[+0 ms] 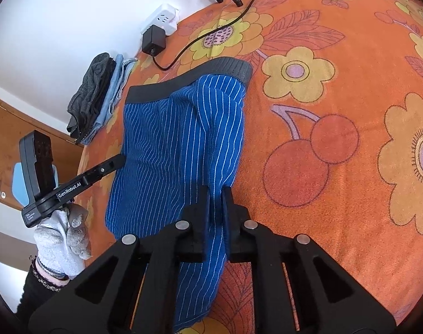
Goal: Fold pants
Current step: 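Lift the hem with both tools and fold it over onto the waistband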
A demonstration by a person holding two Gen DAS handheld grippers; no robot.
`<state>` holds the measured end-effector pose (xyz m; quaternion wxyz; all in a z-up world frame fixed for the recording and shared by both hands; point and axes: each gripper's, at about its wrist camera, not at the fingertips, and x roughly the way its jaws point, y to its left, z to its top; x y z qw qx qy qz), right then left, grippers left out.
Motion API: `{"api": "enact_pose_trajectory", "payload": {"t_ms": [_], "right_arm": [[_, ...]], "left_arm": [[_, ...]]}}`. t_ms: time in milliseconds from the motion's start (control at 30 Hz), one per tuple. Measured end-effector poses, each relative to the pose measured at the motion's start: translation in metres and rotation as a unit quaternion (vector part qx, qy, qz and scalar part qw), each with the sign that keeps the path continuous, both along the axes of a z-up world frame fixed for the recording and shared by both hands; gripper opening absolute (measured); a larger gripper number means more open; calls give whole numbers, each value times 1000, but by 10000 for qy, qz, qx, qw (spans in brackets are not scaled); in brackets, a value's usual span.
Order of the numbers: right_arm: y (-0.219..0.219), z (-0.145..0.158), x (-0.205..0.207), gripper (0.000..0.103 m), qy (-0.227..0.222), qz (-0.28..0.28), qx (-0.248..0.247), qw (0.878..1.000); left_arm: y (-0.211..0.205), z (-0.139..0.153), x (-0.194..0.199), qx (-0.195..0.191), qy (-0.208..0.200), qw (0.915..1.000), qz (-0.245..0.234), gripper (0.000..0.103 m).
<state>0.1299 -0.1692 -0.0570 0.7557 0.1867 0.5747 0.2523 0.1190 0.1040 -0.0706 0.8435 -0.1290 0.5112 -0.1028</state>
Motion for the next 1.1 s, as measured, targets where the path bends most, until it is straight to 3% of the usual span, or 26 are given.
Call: {"api": "enact_pose_trajectory", "payload": {"t_ms": [133,200,367,433,533,667,867,1000,1100], "right_arm": [[-1,-1,0,11,10,9,57,10000],[-2,-1,0,11,18,7,76,10000],[-2,-1,1,11,21,18,83,10000],[-1,-1,0,11,5,16,69,10000],[-1,0,0,11,-12,21,69,10000],[0,0,0,11,-17,55,100,9999],[-10,0,3,6,66,-138,538,9984],[-29,19,4,6,-175,-355,1086,9933],[-41,37,4,6,-451,-523,1270,9895]], "left_arm": [[-1,1,0,-16,26,10000,-32,13],[-2,2,0,-49,24,10000,-21,22],[-4,2,0,31,-40,10000,-47,24],[-7,2,1,146,-80,9999,-49,23],[-9,1,1,370,-127,9992,-41,7],[-9,0,0,360,-165,9992,-69,4],[1,7,-2,-249,-189,9994,121,4],[14,24,-4,-797,-303,9961,223,4],[15,41,-7,-892,-538,9944,188,4]]}}
